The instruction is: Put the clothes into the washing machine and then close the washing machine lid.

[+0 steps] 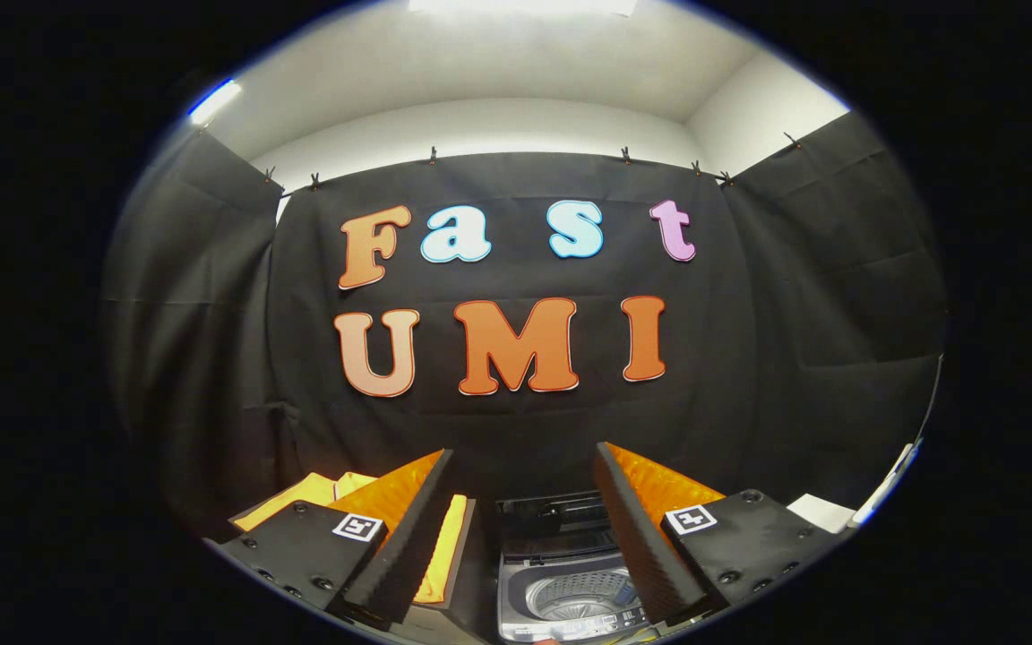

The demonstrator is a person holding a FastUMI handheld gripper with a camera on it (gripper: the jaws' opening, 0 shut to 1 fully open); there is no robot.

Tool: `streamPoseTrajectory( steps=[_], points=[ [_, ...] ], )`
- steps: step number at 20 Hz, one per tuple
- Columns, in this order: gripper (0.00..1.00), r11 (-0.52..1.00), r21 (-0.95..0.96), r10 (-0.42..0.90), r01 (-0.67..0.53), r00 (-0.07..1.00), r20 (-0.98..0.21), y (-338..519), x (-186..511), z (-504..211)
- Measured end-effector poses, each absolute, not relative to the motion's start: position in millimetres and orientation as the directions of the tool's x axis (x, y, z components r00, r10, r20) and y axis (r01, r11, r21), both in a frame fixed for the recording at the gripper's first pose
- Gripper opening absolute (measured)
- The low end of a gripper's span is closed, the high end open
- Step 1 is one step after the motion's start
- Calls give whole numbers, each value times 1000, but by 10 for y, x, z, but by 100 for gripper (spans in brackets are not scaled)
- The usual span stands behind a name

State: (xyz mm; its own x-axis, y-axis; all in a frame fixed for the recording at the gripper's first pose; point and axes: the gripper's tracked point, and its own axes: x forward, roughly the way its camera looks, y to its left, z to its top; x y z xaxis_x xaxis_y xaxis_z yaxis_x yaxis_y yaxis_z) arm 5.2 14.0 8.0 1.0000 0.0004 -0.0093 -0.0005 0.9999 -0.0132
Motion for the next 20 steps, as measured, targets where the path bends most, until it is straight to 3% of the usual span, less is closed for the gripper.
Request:
streamPoseTrajectory(
  steps=[9, 20],
  points=[
    [98, 993, -36, 108, -109, 994, -30, 1213, 411, -97],
    [98, 982, 8, 188, -190, 961, -205, 2682, 1222, -1048]
  ],
)
